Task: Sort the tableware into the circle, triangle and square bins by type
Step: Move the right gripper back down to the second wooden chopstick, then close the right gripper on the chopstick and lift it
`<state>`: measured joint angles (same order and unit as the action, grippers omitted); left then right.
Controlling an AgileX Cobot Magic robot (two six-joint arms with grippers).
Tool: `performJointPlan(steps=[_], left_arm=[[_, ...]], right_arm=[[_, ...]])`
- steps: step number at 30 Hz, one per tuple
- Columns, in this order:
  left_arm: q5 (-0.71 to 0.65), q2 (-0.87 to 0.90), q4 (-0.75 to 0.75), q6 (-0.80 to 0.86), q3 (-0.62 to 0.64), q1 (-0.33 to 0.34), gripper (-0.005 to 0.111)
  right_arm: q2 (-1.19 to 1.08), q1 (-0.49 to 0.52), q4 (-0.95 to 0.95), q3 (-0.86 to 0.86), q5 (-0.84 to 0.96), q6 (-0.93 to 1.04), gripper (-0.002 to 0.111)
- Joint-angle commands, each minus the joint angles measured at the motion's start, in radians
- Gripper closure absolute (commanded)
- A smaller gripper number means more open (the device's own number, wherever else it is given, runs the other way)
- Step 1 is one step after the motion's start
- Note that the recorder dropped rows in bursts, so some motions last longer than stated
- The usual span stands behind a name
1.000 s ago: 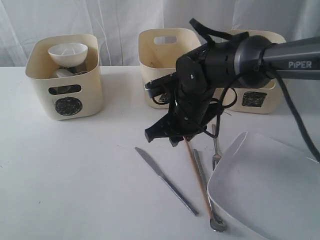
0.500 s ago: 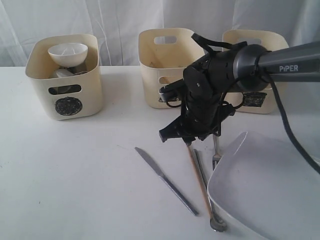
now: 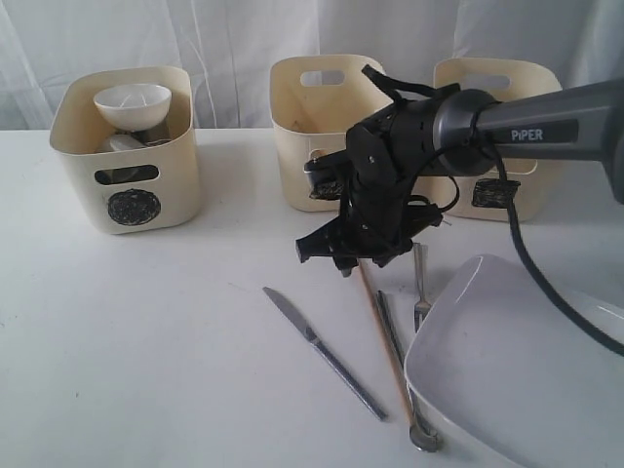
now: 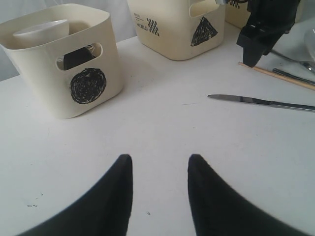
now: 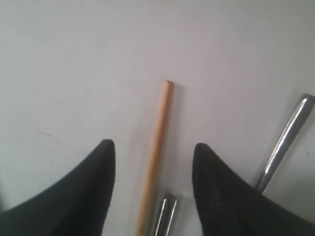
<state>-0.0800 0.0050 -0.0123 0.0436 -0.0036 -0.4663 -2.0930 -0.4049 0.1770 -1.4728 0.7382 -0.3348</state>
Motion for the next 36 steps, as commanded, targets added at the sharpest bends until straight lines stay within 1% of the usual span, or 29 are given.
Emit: performJointPlan(steps=[1,5,10,13,15,18,20,23,30,36], left_arm=[[0.001,-0.005,0.012,0.002,0.004,0.001,0.064],[0.001,-0.005,0.012,0.002,0.004,0.001,0.064],[0.001,-0.005,0.012,0.002,0.004,0.001,0.064],[0.001,-0.005,0.012,0.002,0.004,0.001,0.064],[0.001,-0.005,0.012,0.002,0.004,0.001,0.064],[0.001,-0.005,0.012,0.002,0.004,0.001,0.064],[0.001,-0.005,0.012,0.002,0.004,0.001,0.064],[0.001,-0.005,0.012,0.002,0.004,0.001,0.064],[0.001,-0.005,0.012,0.002,0.004,0.001,0.064],[0.001,-0.005,0.012,0.002,0.004,0.001,0.064]], right_arm=[[-0.023,0.007,-0.002,-0.018,0.022,-0.006,0.063],[-0.037,0.008,-0.007,-0.017,0.022,-0.006,0.063],[-0.055,0.008,-0.061,-0.017,0.024,0.004,0.063],[-0.070,0.008,-0.076,-0.017,0.026,0.020,0.066],[-0.076,0.008,-0.090,-0.017,0.028,0.020,0.072],[-0.079,0.008,-0.095,-0.017,0.030,0.020,0.087],[-0.077,0.008,-0.095,-0.020,0.023,0.020,0.099],[-0.068,0.008,-0.095,-0.028,0.016,0.020,0.108],[0.003,0.008,-0.095,-0.023,0.001,0.020,0.108],[0.161,0.006,-0.106,0.091,-0.080,0.025,0.108]])
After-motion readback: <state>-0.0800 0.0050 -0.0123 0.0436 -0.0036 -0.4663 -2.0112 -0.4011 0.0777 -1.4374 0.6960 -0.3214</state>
